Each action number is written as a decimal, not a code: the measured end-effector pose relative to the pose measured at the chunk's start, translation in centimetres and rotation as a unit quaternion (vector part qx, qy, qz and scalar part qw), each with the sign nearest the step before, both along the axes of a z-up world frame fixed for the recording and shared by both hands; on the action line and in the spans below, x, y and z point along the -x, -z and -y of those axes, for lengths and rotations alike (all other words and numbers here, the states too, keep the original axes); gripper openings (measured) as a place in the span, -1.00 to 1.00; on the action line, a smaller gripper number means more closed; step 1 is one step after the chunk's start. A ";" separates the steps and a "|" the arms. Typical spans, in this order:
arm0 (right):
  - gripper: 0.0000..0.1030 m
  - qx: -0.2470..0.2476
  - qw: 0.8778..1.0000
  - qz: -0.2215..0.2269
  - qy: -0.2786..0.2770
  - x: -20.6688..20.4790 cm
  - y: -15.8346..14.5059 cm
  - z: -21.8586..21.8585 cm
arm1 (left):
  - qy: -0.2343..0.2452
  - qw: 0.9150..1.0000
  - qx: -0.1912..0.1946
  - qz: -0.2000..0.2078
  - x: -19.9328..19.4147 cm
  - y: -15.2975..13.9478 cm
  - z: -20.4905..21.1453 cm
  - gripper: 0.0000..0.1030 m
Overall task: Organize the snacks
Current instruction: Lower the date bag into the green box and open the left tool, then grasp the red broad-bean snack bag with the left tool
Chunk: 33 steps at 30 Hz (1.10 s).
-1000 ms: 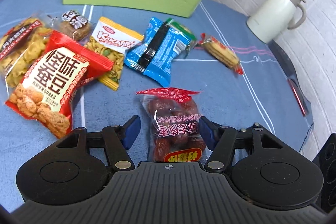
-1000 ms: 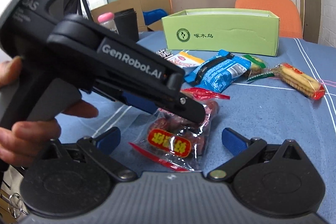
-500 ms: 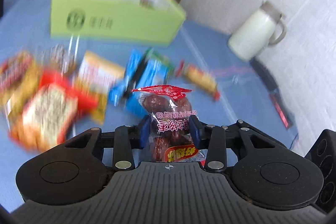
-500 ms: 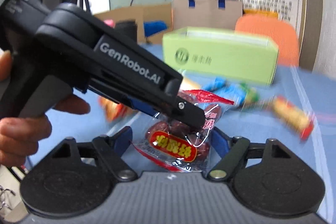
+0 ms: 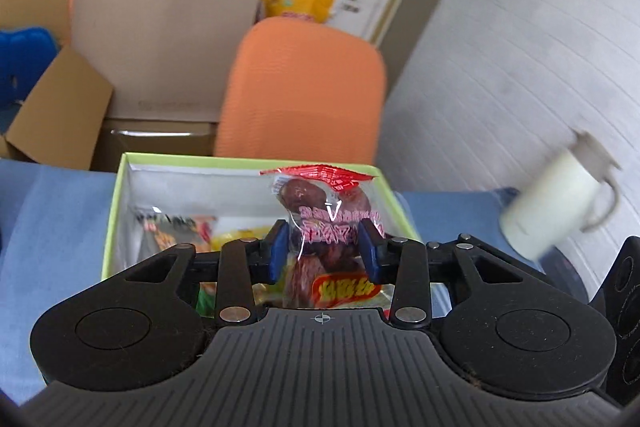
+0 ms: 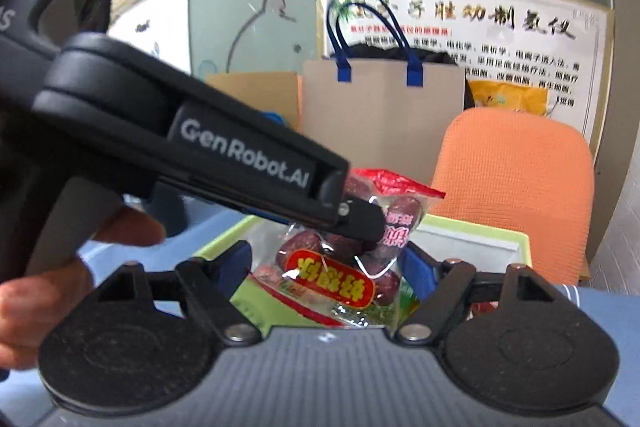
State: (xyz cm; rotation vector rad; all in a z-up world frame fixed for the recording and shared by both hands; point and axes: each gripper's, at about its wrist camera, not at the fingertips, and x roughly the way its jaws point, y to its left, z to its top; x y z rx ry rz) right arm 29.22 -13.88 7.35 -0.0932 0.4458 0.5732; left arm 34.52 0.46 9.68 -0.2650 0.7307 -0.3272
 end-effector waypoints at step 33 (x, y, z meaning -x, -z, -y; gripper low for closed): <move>0.99 -0.046 0.996 0.007 0.072 13.7 0.2 5.4 | -0.090 0.994 -0.022 0.060 18.5 3.2 -6.4 0.49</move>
